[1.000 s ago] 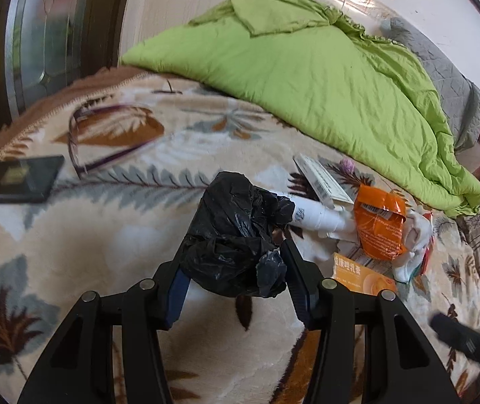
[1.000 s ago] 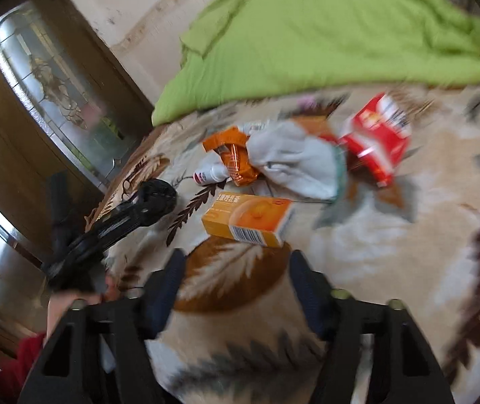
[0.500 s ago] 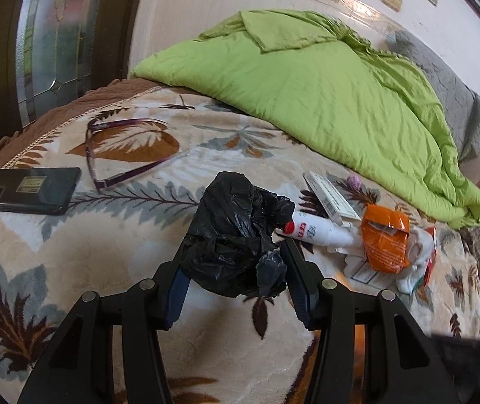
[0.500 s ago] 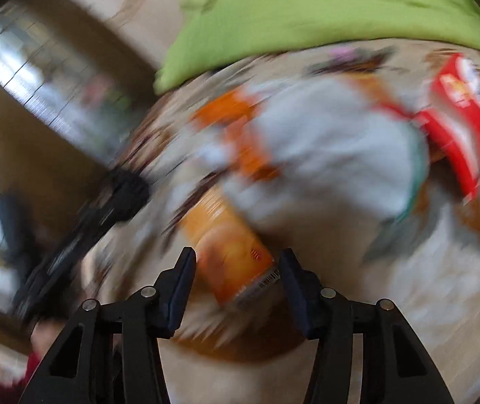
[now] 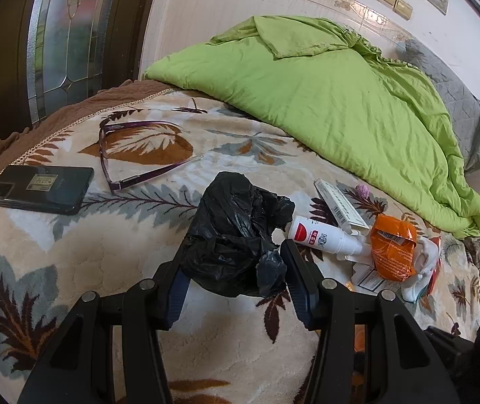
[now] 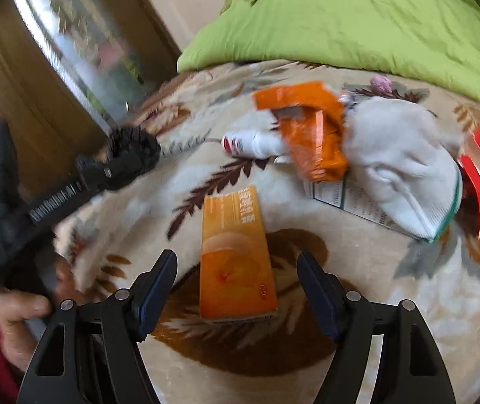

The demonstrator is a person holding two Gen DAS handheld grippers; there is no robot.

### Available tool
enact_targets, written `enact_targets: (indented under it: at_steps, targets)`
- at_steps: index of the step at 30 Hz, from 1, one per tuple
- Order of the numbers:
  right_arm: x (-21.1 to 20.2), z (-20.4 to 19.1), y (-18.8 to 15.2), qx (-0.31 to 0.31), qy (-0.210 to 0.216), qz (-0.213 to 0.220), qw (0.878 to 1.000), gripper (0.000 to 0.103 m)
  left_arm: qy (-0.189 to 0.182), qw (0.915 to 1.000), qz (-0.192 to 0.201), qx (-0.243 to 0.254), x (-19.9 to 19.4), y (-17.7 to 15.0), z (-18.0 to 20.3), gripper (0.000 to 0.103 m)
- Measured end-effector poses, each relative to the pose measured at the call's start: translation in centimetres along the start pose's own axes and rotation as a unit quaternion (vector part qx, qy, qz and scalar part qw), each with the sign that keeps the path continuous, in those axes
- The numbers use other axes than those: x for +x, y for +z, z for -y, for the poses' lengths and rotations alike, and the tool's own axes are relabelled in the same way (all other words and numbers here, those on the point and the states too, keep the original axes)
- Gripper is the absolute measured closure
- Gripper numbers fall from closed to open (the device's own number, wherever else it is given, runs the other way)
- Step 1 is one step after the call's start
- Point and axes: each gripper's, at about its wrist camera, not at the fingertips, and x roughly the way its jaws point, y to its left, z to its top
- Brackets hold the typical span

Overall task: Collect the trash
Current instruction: 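Close the right gripper on the orange box while the left holds the bag, then carry the orange box and black bag over to the red basket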

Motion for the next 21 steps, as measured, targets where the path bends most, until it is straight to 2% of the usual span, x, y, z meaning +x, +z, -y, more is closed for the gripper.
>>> enact_targets:
  at_steps: [1, 3, 7, 11, 17, 21]
  targets:
    - [0.4, -0.5, -0.2, -0.013, -0.008, -0.004, 1.0, 0.028, 0.0, 1.0, -0.001, 0.002, 0.0, 0.0, 0.1, 0.052]
    - [1.1, -1.2, -0.6, -0.04, -0.023, -0.02, 0.999, 0.052, -0.002, 1.0, -0.002, 0.009, 0.0, -0.2, 0.4, 0.052]
    - [0.5, -1.3, -1.3, -0.055, -0.041, -0.015, 0.998, 0.052, -0.012, 0.9995, -0.002, 0.03, -0.3, -0.6, 1.4, 0.052]
    - [-2.9, -0.7, -2.1, -0.044, -0.064, 0.025, 0.997, 0.052, -0.032, 0.9975, 0.002, 0.062, -1.0, -1.3, 3.0, 0.052]
    - [-9.2, 1.5, -3.4, 0.019, -0.106, 0.109, 0.988, 0.052, -0.078, 0.9912, 0.003, 0.107, -2.7, -2.9, 5.8, 0.052]
    - [-12.1, 2.5, -5.8, 0.055, -0.135, 0.134, 0.98, 0.052, -0.108, 0.9865, -0.005, 0.123, -3.8, -4.1, 7.2, 0.052]
